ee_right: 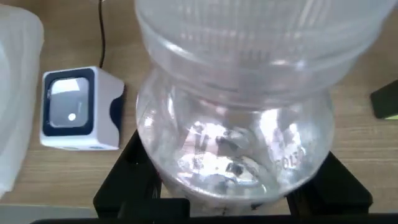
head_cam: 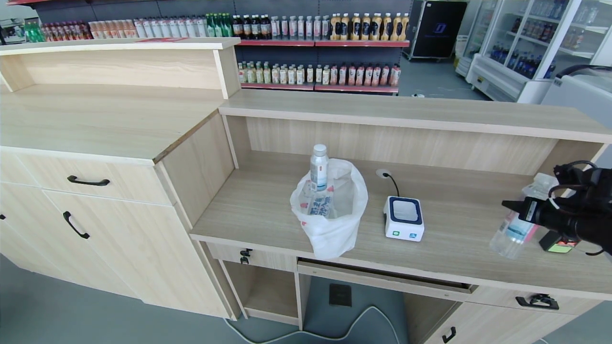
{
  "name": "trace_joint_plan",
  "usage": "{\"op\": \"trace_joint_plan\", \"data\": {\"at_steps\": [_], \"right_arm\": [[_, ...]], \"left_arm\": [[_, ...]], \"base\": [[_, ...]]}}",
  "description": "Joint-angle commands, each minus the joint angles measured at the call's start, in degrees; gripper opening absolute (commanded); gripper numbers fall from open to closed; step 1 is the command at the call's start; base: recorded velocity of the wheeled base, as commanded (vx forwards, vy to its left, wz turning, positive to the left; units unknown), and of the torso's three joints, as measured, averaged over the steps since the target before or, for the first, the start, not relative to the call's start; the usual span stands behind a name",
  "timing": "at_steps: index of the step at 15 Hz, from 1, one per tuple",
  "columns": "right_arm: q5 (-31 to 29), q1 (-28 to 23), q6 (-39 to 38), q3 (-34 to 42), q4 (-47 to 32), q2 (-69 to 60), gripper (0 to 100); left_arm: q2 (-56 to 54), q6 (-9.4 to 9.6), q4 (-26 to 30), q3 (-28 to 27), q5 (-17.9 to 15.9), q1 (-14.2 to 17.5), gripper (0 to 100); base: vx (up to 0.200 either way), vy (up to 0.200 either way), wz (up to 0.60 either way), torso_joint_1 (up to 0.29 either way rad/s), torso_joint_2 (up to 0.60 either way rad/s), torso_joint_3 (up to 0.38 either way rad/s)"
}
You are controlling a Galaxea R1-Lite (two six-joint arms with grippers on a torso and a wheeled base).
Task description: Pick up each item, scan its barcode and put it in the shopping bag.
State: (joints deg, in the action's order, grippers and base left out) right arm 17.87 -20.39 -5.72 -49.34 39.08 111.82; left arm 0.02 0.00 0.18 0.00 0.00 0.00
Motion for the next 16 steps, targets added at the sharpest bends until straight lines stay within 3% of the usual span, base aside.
{"op": "trace_joint_plan", "data": {"at_steps": [1,2,4,7,12,16], "right_arm": [[4.01,4.05,-7.82,-5.77,-12.80,-14.18,0],[5.42,8.00,-10.72,-8.50,-18.43,-18.31,0],[7.18,13.01,-13.00,-9.38,-20.19,-22.62,0],[15.26,18.46,-16.61,-8.23,-21.59,-30.00,0],[24.58,25.05,-16.96,-8.23,-32.49,-38.96,0],[27.83,30.24,-17.31,-8.50,-37.33,-42.92,0]], "left_arm": [[-0.02,0.00,-0.01,0.00,0.00,0.00,100],[-0.02,0.00,-0.01,0.00,0.00,0.00,100],[-0.02,0.00,-0.01,0.00,0.00,0.00,100],[-0.02,0.00,-0.01,0.00,0.00,0.00,100],[-0.02,0.00,-0.01,0.00,0.00,0.00,100],[-0.02,0.00,-0.01,0.00,0.00,0.00,100]], "base": [[0.000,0.000,0.00,0.000,0.00,0.000],[0.000,0.000,0.00,0.000,0.00,0.000],[0.000,0.000,0.00,0.000,0.00,0.000],[0.000,0.000,0.00,0.000,0.00,0.000],[0.000,0.000,0.00,0.000,0.00,0.000],[0.000,0.000,0.00,0.000,0.00,0.000]]}}
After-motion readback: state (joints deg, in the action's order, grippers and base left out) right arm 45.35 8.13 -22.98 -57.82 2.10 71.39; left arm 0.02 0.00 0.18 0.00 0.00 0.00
